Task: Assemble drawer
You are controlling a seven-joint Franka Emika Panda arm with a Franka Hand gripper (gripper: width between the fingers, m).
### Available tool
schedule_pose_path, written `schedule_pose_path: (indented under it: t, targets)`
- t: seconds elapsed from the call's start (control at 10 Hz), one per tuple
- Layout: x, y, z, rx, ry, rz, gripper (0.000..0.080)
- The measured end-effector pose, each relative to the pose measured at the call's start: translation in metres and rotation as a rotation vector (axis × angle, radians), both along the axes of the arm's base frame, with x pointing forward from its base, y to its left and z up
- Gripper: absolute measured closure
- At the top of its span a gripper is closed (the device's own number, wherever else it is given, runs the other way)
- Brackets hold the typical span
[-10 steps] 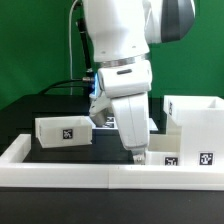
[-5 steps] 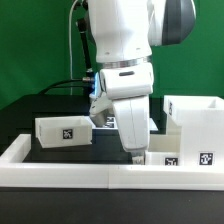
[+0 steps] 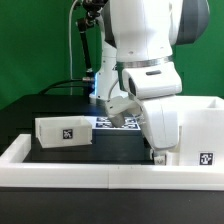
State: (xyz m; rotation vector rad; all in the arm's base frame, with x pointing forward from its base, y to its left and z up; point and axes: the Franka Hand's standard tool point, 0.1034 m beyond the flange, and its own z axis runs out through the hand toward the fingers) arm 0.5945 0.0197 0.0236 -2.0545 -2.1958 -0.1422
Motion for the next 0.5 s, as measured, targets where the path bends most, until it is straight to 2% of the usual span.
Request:
schedule_pose_path:
  t: [0.3,0.5]
  targets:
    - [-0.001,0.002,-0.001,0.002,0.002,0.002,0.0151]
    - [-0.002,0.012,-0.002,0.009,0.005,0.012,0.0151]
